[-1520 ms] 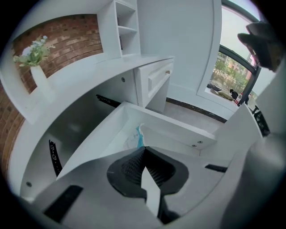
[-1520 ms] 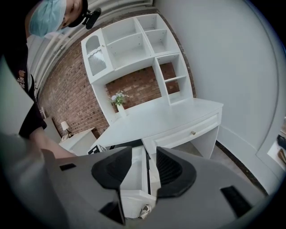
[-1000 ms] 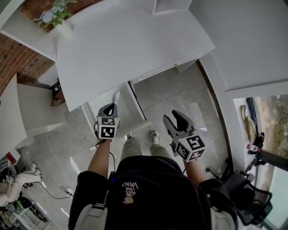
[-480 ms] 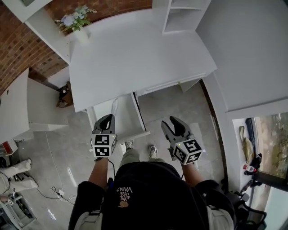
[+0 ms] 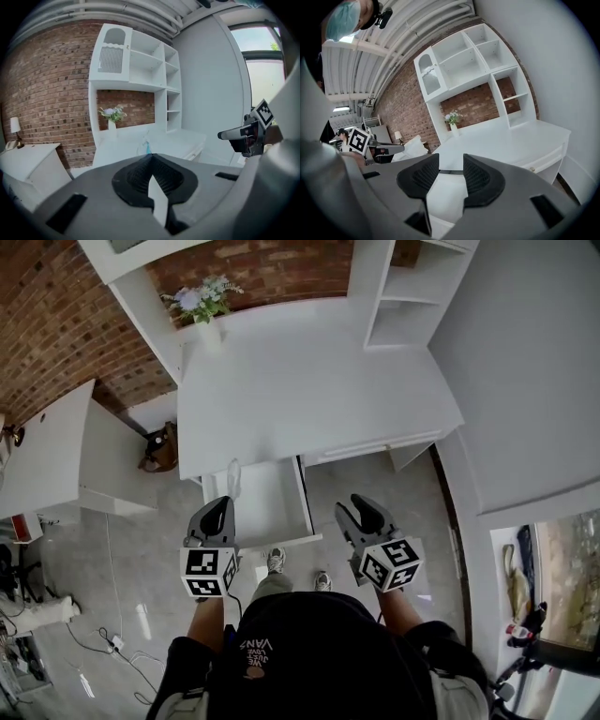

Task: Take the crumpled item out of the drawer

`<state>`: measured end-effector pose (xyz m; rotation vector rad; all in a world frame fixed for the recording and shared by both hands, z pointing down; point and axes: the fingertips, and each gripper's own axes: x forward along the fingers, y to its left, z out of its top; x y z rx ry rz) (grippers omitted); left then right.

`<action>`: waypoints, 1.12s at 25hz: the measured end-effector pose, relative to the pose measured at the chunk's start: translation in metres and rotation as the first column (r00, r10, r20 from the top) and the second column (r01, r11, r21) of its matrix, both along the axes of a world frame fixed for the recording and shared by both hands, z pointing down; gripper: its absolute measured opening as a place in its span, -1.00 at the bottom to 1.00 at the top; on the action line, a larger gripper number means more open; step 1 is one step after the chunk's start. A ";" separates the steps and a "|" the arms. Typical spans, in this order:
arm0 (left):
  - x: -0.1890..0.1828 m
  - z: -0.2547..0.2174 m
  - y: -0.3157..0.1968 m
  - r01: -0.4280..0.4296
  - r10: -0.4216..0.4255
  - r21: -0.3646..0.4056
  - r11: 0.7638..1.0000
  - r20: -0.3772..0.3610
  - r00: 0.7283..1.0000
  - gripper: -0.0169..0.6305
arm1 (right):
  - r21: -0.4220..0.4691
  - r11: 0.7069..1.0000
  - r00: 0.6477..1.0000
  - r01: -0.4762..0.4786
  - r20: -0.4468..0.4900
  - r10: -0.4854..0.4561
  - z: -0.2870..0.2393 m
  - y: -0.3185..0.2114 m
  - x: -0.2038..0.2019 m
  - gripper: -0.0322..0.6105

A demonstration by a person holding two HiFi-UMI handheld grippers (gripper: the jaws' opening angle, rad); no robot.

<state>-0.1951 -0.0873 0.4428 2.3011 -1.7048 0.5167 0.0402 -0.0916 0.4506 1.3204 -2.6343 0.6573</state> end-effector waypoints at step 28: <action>-0.062 -0.095 0.080 0.222 -0.216 0.214 0.951 -0.051 0.975 -0.93 | 0.234 0.944 0.971 0.231 0.011 -0.240 -0.092 -0.005 -0.083 -0.89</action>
